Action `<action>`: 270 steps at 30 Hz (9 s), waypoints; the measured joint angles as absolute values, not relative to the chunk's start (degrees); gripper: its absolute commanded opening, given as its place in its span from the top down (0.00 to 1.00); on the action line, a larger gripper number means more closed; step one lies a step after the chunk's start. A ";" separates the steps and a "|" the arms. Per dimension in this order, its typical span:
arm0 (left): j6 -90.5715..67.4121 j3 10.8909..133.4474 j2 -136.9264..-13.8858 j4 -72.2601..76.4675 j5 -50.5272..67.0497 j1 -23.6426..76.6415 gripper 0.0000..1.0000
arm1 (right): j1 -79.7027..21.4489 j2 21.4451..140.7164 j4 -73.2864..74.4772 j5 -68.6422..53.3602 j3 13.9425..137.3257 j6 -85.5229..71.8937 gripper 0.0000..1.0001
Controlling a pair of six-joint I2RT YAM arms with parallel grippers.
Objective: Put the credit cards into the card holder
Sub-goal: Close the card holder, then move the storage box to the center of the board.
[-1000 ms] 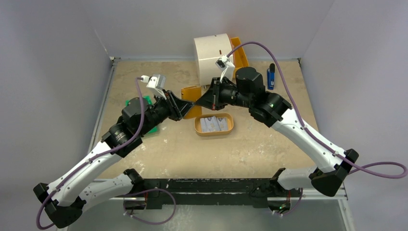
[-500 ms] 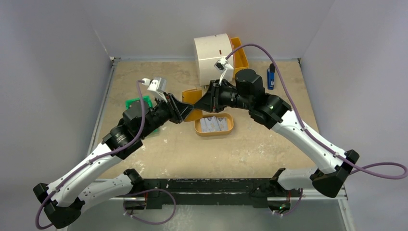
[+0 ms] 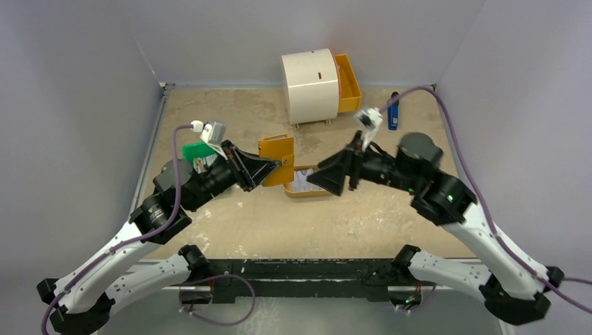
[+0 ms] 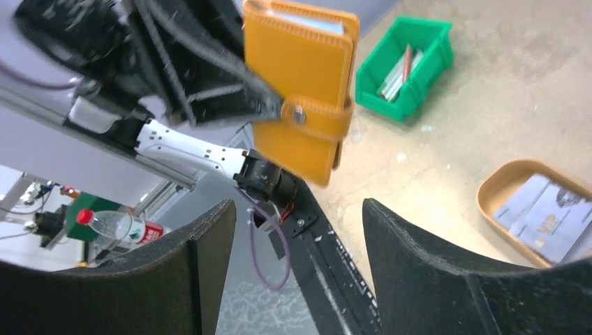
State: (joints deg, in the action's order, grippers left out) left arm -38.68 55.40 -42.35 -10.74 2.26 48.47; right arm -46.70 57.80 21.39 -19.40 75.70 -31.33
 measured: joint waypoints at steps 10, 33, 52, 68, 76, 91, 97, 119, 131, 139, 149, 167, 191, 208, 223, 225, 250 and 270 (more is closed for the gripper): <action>-48.14 55.40 -43.03 3.05 12.25 48.47 1.00 | -46.70 40.47 1.06 -25.28 58.59 -30.52 0.30; -57.95 56.58 -48.38 21.19 23.79 48.47 1.00 | -46.70 46.87 -24.36 -33.17 54.85 -40.93 0.45; -55.31 56.55 -47.72 17.91 20.78 48.38 1.00 | -46.98 51.96 -27.75 -33.98 55.68 -45.67 0.89; -47.33 56.66 -39.68 5.82 11.51 48.42 0.18 | -47.83 51.24 -12.03 -29.02 60.55 -39.55 1.00; -45.10 56.66 -38.96 5.80 7.70 48.45 0.17 | -47.83 50.52 -8.23 -29.08 61.73 -37.28 1.00; -43.59 56.36 -41.80 2.85 6.61 48.45 0.67 | -47.83 53.65 -5.52 -28.88 63.77 -36.84 1.00; -43.92 55.77 -42.17 5.48 7.11 48.40 1.00 | -47.81 54.43 -2.04 -26.44 65.82 -36.71 0.94; -51.72 49.32 -41.08 16.93 9.41 48.71 0.91 | -47.75 51.62 -8.91 -26.83 61.56 -42.46 0.94; -51.99 47.64 -40.47 17.02 11.90 48.66 0.36 | -47.72 51.64 -13.96 -28.27 60.66 -45.36 1.00; -53.01 46.61 -39.92 18.31 13.37 48.66 0.41 | -47.75 52.51 -18.33 -28.53 60.47 -47.44 1.00; -52.99 46.63 -39.83 18.02 13.47 48.66 0.50 | -47.75 54.11 -19.46 -28.47 60.45 -47.75 1.00; -52.97 46.72 -39.42 17.80 13.28 48.66 0.62 | -47.72 54.74 -19.31 -28.51 60.45 -47.31 1.00; -52.86 47.16 -39.51 14.63 11.25 48.77 1.00 | -47.72 54.06 -15.09 -27.22 60.42 -44.91 0.34; -53.52 49.47 -43.66 -34.11 -24.05 48.75 1.00 | -47.72 40.91 25.89 5.06 60.49 -30.94 0.25; -57.06 37.50 -41.69 -34.04 -24.29 48.75 1.00 | -37.80 62.28 21.76 11.79 49.39 -32.12 0.48; -57.10 35.81 -40.36 -33.04 -23.79 48.75 1.00 | -34.65 66.06 19.25 11.18 49.17 -32.01 0.48; -57.69 30.70 -38.81 -27.99 -20.56 48.77 1.00 | -25.71 94.17 10.00 6.90 53.45 -31.83 0.88; -57.19 30.09 -40.91 -25.47 -18.85 48.77 1.00 | -16.01 98.56 12.88 12.08 60.45 -29.82 0.70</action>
